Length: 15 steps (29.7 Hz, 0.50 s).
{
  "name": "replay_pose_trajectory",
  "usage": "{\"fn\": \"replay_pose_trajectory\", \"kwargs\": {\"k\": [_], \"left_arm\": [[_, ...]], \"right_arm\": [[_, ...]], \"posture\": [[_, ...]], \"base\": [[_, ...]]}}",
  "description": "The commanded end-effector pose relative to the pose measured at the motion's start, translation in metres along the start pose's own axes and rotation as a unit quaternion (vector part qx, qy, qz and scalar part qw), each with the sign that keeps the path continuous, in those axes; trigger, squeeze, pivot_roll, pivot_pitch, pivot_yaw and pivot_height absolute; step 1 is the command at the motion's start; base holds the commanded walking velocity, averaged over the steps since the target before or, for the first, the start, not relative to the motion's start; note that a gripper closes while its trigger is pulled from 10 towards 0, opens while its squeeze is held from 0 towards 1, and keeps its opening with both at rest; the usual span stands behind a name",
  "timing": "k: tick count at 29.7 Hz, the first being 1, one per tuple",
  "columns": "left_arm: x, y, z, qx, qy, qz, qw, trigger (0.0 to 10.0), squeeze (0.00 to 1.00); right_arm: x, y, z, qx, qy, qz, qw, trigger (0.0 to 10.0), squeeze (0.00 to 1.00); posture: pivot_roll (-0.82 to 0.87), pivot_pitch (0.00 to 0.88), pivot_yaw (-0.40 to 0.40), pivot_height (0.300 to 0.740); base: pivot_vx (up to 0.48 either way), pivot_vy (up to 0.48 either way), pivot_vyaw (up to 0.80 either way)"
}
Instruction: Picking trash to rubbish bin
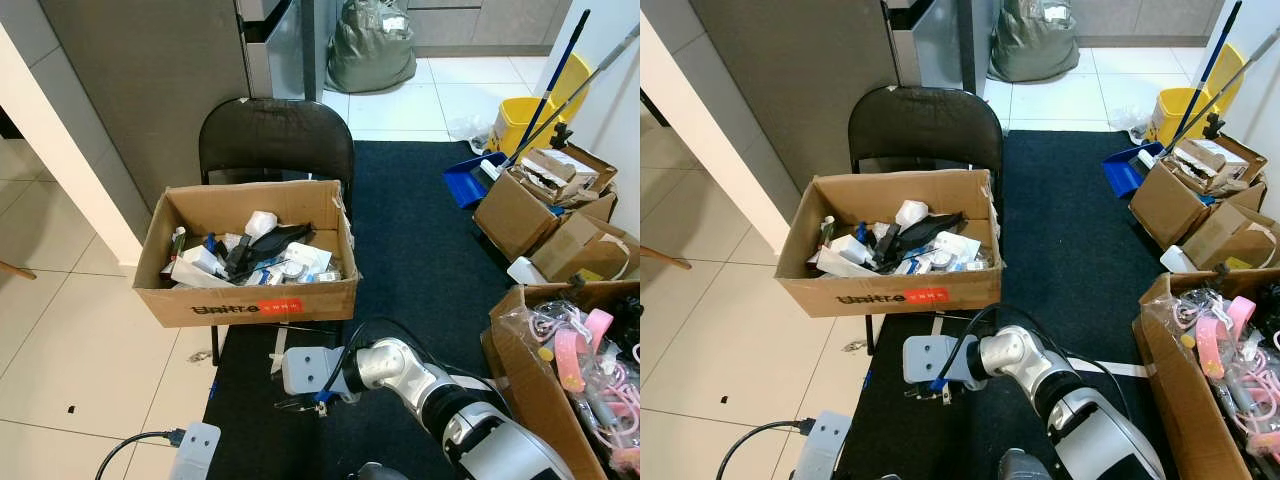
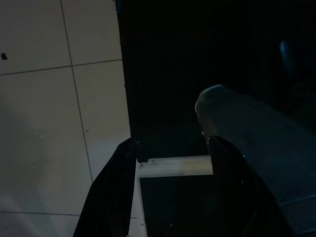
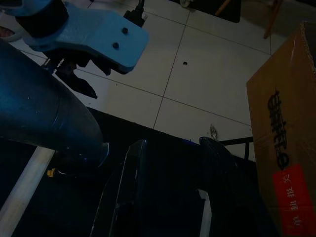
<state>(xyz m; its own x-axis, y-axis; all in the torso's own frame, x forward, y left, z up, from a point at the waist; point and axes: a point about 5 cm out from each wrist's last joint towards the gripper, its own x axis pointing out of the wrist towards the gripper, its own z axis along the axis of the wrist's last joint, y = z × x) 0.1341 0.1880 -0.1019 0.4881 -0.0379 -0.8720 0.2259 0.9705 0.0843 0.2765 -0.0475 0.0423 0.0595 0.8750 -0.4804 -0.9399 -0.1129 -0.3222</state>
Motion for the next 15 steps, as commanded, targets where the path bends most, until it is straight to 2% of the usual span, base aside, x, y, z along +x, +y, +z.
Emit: {"fn": "replay_pose_trajectory", "kwargs": {"k": [1,7,15], "left_arm": [[-0.009,-0.004,-0.039,0.002,0.065,-0.015,0.998,10.0,0.00],[-0.012,-0.002,-0.046,0.002,0.073,-0.013,0.997,10.0,0.00],[-0.007,-0.013,-0.034,0.002,0.067,-0.019,0.998,10.0,0.00]], "right_arm": [[0.002,0.003,-0.001,0.002,-0.001,0.005,1.000,10.0,0.00],[0.001,0.003,-0.001,0.002,-0.001,0.005,1.000,10.0,0.00],[0.001,0.003,-0.001,0.002,-0.001,0.005,1.000,10.0,0.00]], "posture": [[-0.04,0.080,0.051,0.740],[-0.04,0.080,0.051,0.740],[-0.04,0.086,0.053,0.740]], "base": [[0.000,0.000,0.00],[0.000,0.000,0.00],[0.000,0.000,0.00]]}}
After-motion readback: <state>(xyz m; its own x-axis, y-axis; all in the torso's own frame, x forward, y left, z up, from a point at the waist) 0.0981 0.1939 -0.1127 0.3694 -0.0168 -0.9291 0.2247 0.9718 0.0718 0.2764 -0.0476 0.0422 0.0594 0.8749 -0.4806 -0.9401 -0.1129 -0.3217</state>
